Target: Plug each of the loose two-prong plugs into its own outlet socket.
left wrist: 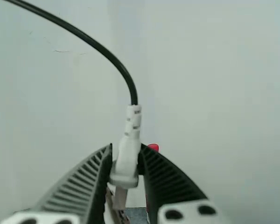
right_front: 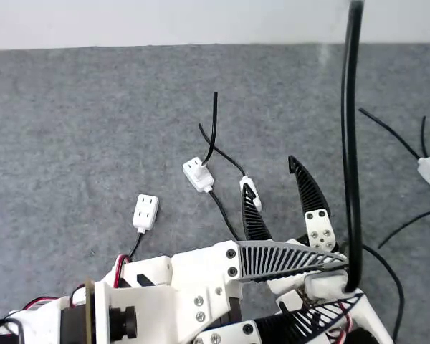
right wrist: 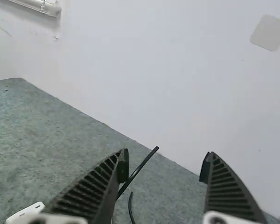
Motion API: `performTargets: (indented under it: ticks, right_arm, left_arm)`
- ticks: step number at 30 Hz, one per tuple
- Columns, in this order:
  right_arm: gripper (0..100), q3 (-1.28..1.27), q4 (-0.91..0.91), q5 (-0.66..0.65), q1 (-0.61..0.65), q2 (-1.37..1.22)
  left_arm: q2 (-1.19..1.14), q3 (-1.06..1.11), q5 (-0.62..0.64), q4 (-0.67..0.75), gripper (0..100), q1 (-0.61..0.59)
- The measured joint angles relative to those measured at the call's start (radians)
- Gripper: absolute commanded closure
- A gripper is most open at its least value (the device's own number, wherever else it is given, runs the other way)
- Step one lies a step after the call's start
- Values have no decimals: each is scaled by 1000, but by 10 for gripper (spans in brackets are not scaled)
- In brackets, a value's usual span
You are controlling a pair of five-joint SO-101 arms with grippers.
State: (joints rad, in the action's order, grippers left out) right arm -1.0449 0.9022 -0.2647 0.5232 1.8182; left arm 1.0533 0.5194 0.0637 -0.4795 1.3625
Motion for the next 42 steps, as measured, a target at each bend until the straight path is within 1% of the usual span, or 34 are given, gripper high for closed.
performTargets:
  ticks: [10, 18, 21, 24, 26, 28, 30, 34, 38, 40, 42]
  right_arm:
    - [746, 3, 0, 0, -6, 0]
    - [746, 6, 3, 0, -8, 0]
    - [746, 78, 80, 0, -9, -2]
    - [746, 207, 213, 0, 48, -2]
    - [746, 290, 311, 0, 123, 0]
    - [746, 361, 394, -21, 224, 0]
    - [746, 419, 473, -64, 336, 0]
    - [746, 511, 640, -155, 568, 0]
    - [746, 614, 749, -252, 796, 2]
    - [746, 671, 781, -262, 879, 2]
    - [746, 732, 810, -267, 944, 2]
  left_arm:
    - [3, 0, 0, 0, 988, 0]
    - [109, 0, 0, 0, 988, 0]
    - [155, 0, 0, 0, 988, 0]
    - [198, 0, 0, 0, 988, -25]
    - [210, -2, 0, 3, 988, -31]
    - [210, 0, 0, 3, 988, -31]
    - [209, 0, 5, 3, 988, -26]
    - [221, 2, 58, 3, 988, -6]
    - [221, 48, 75, 3, 988, 3]
    - [221, 80, 77, 34, 988, 3]
    - [215, 124, 77, 104, 988, 3]
